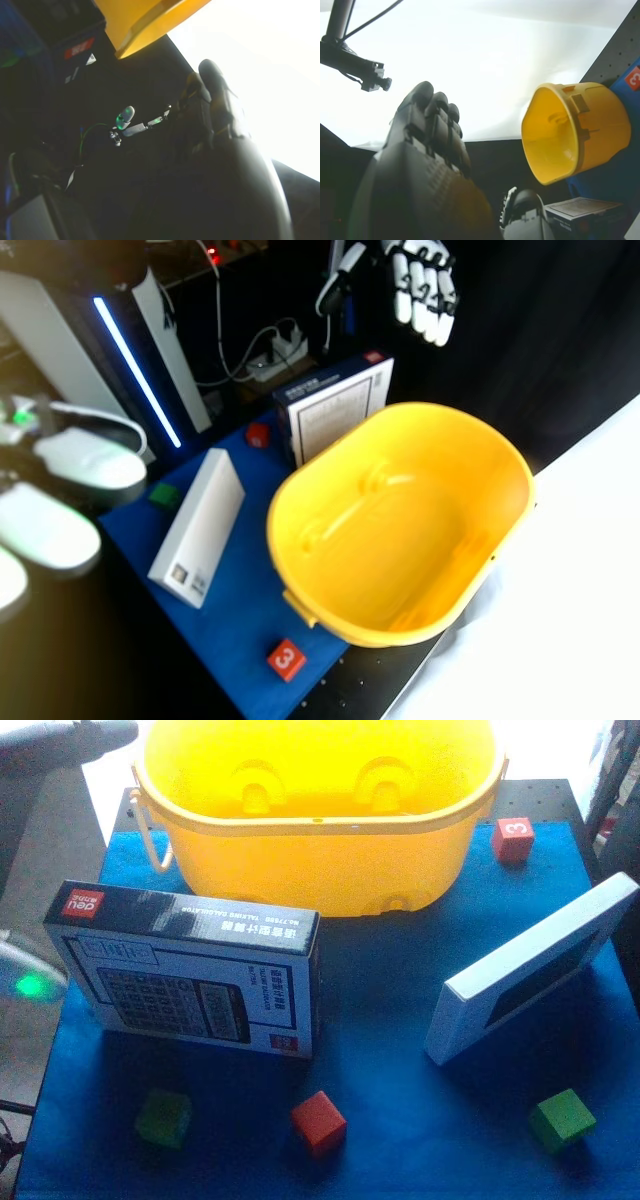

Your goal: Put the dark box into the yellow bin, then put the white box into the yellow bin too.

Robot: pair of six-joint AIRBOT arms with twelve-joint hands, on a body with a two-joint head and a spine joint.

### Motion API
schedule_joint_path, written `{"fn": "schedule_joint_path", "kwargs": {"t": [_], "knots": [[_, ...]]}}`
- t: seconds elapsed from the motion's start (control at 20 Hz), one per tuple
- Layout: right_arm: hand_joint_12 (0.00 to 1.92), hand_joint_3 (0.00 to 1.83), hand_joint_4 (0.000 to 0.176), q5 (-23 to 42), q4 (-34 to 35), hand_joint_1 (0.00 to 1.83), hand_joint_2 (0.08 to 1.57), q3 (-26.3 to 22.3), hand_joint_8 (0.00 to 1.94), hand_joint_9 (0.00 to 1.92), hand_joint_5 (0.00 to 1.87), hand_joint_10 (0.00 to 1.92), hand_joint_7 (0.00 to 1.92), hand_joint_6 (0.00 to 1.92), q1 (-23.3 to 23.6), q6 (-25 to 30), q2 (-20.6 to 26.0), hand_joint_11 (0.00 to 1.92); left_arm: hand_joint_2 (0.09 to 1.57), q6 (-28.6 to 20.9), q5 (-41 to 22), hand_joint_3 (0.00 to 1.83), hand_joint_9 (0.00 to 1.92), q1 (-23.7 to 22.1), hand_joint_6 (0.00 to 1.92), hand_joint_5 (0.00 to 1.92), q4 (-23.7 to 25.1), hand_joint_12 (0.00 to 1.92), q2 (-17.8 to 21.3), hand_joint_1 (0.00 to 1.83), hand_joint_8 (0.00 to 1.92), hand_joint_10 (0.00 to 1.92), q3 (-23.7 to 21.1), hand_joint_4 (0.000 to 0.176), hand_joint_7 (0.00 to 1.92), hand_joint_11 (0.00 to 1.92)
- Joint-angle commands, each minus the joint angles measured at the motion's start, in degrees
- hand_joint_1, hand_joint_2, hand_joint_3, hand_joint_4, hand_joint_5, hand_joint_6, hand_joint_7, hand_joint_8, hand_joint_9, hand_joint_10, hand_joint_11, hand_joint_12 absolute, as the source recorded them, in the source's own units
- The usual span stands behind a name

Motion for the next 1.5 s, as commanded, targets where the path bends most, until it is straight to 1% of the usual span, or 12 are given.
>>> {"fn": "schedule_joint_path", "kwargs": {"t": [0.0, 0.1, 0.2, 0.25, 0.9, 1.0, 1.1, 1.2, 1.3, 1.35, 1.4, 1.45], "knots": [[0.5, 0.0, 0.0, 7.34, 0.18, 0.0, 0.93, 0.25, 0.0, 0.23, 0.08, 0.0, 0.25, 0.0, 0.47, -0.24, -0.07, 0.0, 0.64, -0.63, -4.99, 0.0, 0.17, -0.52, 0.01, 0.05, -2.43, 0.61, -0.45, 0.68, 0.0, 0.0, -0.17, 0.042, 0.1, 0.0], [0.5, 0.0, 0.0, 7.34, 0.18, 0.0, 0.93, 0.28, 0.0, 0.23, 0.07, 0.0, 0.25, 0.0, 0.44, -0.24, -0.16, 0.0, 0.63, -1.63, -3.78, 0.0, 0.2, -0.54, 0.0, 0.07, -0.95, 0.39, -1.39, 0.64, 0.0, 0.0, 0.05, 0.053, 0.12, 0.11], [0.5, 0.0, 0.0, 7.34, 0.19, 0.0, 0.93, 0.28, 0.0, 0.23, 0.07, 0.0, 0.25, 0.0, 0.42, -0.24, -0.18, 0.0, 0.67, -3.78, -2.63, 0.0, 0.21, -0.75, 0.0, 0.06, 0.8, 0.27, -3.38, 0.61, 0.0, 0.0, 1.27, 0.004, 0.13, 0.18], [0.5, 0.0, 0.0, 7.35, 0.2, 0.0, 0.94, 0.28, 0.0, 0.23, 0.07, 0.0, 0.25, 0.0, 0.39, -0.24, -0.18, 0.0, 0.69, -4.54, -1.71, 0.0, 0.25, -1.06, 0.0, 0.1, 1.49, 0.24, -4.59, 0.56, 0.0, 0.0, 2.12, 0.0, 0.16, 0.23], [0.44, 0.0, 0.0, 7.36, 0.2, 0.0, 0.94, 0.26, 0.0, 0.22, 0.06, 0.0, 0.24, 0.0, 0.17, -0.24, -0.18, 0.0, 0.65, -7.24, 3.06, 0.0, 0.21, -1.28, 0.0, 0.13, 4.26, 0.26, -10.9, 0.63, 0.0, 0.0, 6.45, 0.0, 0.19, 0.23], [0.44, 0.0, 0.0, 7.36, 0.2, 0.0, 0.93, 0.27, 0.0, 0.22, 0.06, 0.0, 0.25, 0.0, 0.16, -0.24, -0.17, 0.0, 0.65, -8.34, 3.33, 0.0, 0.3, -1.28, 0.01, 0.23, 4.84, 0.47, -11.84, 0.77, 0.0, 0.0, 7.21, 0.0, 0.28, 0.21], [0.48, 0.0, 0.0, 7.37, 0.2, 0.0, 0.95, 0.27, 0.0, 0.23, 0.07, 0.0, 0.25, 0.0, 0.11, -0.24, -0.14, 0.0, 0.73, -9.05, 3.65, 0.0, 0.49, -1.28, 0.0, 0.42, 5.32, 0.49, -12.53, 0.92, 0.01, 0.01, 7.68, 0.0, 0.47, 0.36], [0.45, 0.0, 0.0, 7.37, 0.2, 0.0, 0.93, 0.28, 0.0, 0.22, 0.06, 0.0, 0.24, 0.0, 0.11, -0.24, -0.14, 0.0, 0.77, -9.05, 4.03, 0.0, 0.79, -1.28, 0.01, 0.64, 5.54, 0.47, -12.94, 1.03, 0.01, 0.02, 7.95, 0.0, 0.73, 0.61], [0.46, 0.0, 0.0, 7.38, 0.2, 0.0, 0.92, 0.28, 0.0, 0.22, 0.06, 0.0, 0.25, 0.0, 0.08, -0.24, -0.12, 0.0, 0.83, -9.05, 4.61, 0.0, 1.06, -1.28, 0.02, 0.9, 5.55, 0.65, -13.61, 1.25, 0.02, 0.07, 8.63, 0.0, 1.01, 0.81], [0.41, 0.0, 0.0, 7.38, 0.2, 0.0, 0.93, 0.28, 0.0, 0.21, 0.06, 0.0, 0.24, 0.0, 0.07, -0.24, -0.11, 0.0, 0.95, -9.06, 4.71, 0.01, 1.32, -1.28, 0.45, 1.12, 5.54, 0.84, -13.78, 1.29, 0.17, 0.14, 8.86, 0.0, 1.38, 0.99], [0.41, 0.0, 0.0, 7.38, 0.2, 0.0, 0.93, 0.28, 0.0, 0.21, 0.06, 0.0, 0.24, 0.0, 0.04, -0.24, -0.11, 0.0, 0.98, -9.08, 4.92, 0.0, 1.42, -1.28, 0.38, 1.23, 5.49, 1.07, -13.88, 1.31, 0.39, 0.19, 9.09, 0.0, 1.38, 1.04], [0.44, 0.0, 0.0, 7.38, 0.2, 0.0, 0.93, 0.28, 0.0, 0.23, 0.07, 0.0, 0.25, 0.0, 0.02, -0.24, -0.11, 0.0, 1.02, -9.08, 5.02, 0.0, 1.14, -1.28, 0.37, 1.25, 5.38, 1.35, -13.92, 1.39, 0.57, 0.81, 9.24, 0.0, 1.28, 0.84]]}}
